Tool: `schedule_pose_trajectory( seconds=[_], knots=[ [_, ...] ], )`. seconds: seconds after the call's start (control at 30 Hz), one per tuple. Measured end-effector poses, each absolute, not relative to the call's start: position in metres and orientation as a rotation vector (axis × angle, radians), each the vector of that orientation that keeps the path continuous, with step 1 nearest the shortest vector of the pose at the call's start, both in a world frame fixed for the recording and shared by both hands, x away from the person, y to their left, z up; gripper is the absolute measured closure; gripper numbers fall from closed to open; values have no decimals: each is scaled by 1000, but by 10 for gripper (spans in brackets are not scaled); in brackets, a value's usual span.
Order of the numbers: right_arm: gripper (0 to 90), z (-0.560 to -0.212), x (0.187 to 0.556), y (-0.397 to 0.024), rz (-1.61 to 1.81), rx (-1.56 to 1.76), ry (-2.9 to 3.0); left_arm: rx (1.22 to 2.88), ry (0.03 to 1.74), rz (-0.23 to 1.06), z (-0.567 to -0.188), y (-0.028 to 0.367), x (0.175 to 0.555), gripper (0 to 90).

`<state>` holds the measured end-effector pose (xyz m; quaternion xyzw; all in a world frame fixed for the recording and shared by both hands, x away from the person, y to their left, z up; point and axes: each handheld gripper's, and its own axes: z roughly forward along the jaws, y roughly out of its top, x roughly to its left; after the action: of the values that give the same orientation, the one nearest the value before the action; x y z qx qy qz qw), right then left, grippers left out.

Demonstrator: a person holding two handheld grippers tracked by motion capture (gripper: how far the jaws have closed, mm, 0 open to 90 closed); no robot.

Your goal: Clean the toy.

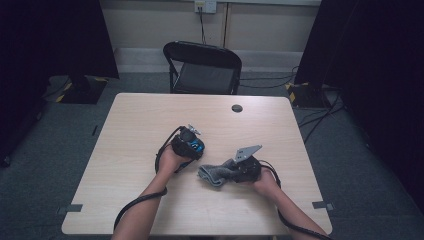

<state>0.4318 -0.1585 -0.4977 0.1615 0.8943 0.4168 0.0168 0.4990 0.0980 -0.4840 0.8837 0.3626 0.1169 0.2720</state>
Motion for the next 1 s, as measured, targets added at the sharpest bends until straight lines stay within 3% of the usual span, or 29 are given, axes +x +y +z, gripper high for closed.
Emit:
schedule_pose_trajectory(
  seconds=[0.27,1.0],
  knots=[
    [687,-498,432,-159,1298,500,2779,2404,967,345,-484,89,502,182],
    [688,-498,432,-159,1304,502,2778,2358,1020,310,-484,98,498,253]
  ],
)
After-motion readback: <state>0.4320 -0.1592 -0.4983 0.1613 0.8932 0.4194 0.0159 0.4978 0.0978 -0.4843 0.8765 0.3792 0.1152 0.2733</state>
